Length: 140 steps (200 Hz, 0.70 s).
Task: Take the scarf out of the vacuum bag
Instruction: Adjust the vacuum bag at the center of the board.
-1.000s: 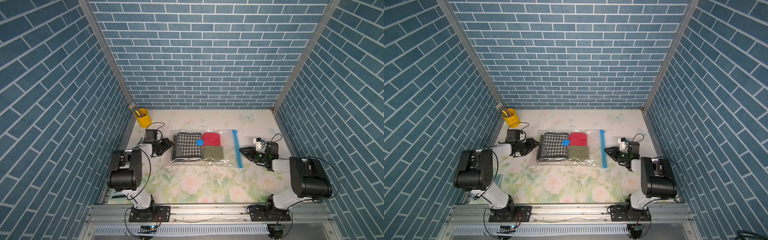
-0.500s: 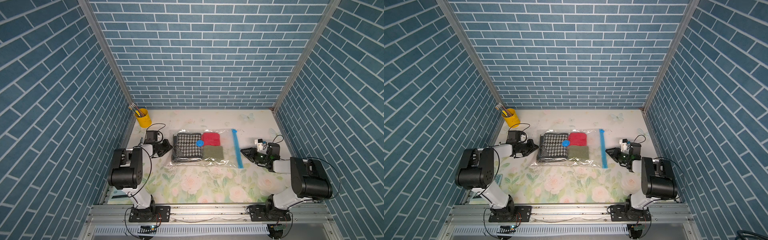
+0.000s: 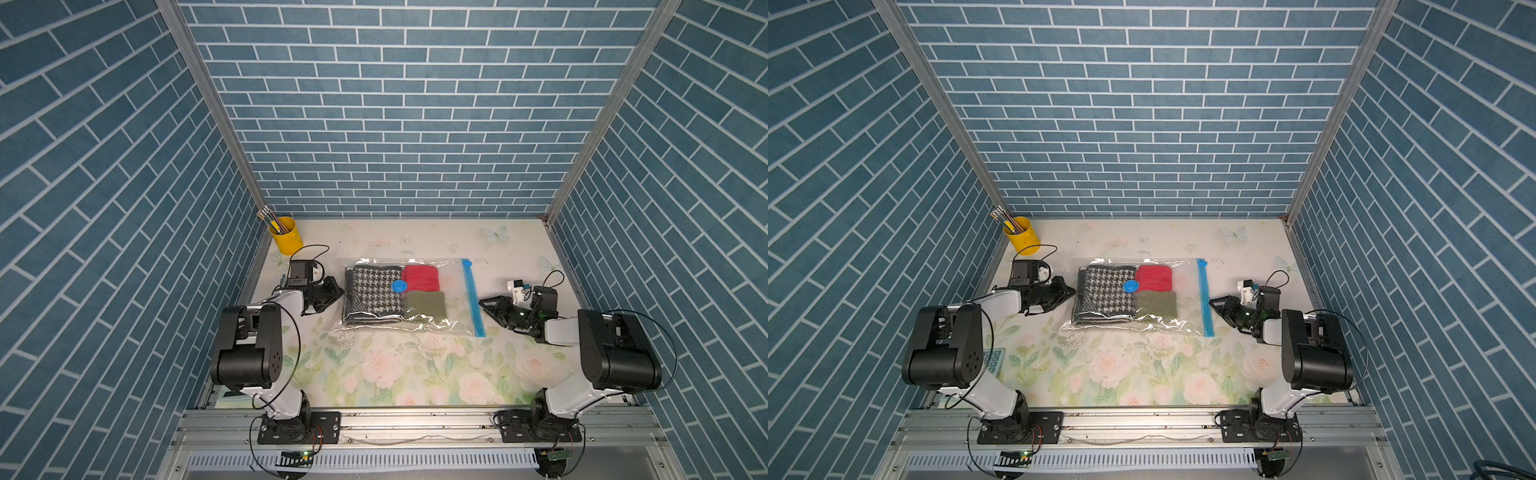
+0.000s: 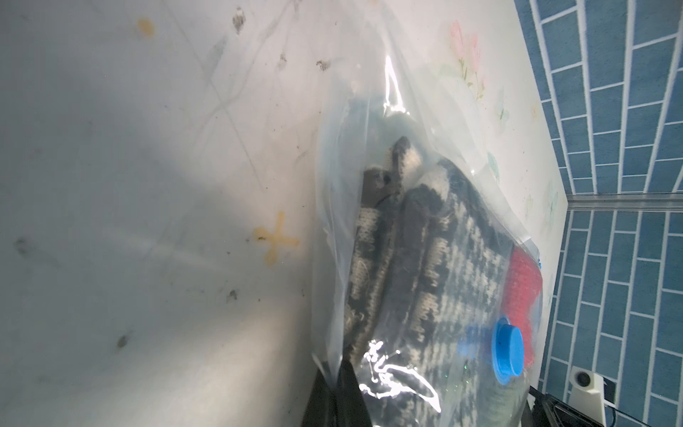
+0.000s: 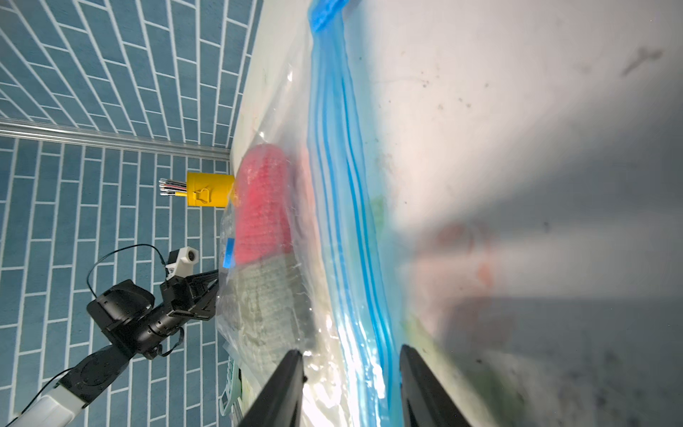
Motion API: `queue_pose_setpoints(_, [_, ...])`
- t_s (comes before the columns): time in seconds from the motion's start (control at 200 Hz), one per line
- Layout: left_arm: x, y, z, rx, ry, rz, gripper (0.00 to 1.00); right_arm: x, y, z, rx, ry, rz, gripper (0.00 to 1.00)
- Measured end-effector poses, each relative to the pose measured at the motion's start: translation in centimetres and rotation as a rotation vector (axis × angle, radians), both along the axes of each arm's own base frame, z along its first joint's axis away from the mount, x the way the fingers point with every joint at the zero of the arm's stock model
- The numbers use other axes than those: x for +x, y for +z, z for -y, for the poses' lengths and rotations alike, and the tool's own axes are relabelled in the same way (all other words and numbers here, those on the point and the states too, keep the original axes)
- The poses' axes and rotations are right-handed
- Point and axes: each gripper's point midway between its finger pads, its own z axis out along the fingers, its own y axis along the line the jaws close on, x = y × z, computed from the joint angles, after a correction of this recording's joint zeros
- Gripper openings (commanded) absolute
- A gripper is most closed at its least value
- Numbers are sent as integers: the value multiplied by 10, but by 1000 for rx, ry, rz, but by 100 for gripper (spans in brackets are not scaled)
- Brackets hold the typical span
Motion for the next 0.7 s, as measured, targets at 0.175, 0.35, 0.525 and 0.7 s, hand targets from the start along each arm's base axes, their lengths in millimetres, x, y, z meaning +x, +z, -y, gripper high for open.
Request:
queue_pose_setpoints(0.175, [-1, -1, -1, 11, 1, -12, 0, 4, -6, -5, -74, 28, -18, 48])
queue_pose_setpoints(0.35, [1, -8, -1, 28, -2, -31, 0, 6, -7, -11, -95, 53, -8, 48])
queue_pose_setpoints(0.525, [3, -11, 0, 42, -6, -36, 0, 10, -8, -15, -81, 67, 10, 43])
queue_pose_setpoints(0.7, [3, -11, 0, 52, -7, -34, 0, 11, -12, -19, -67, 77, 6, 23])
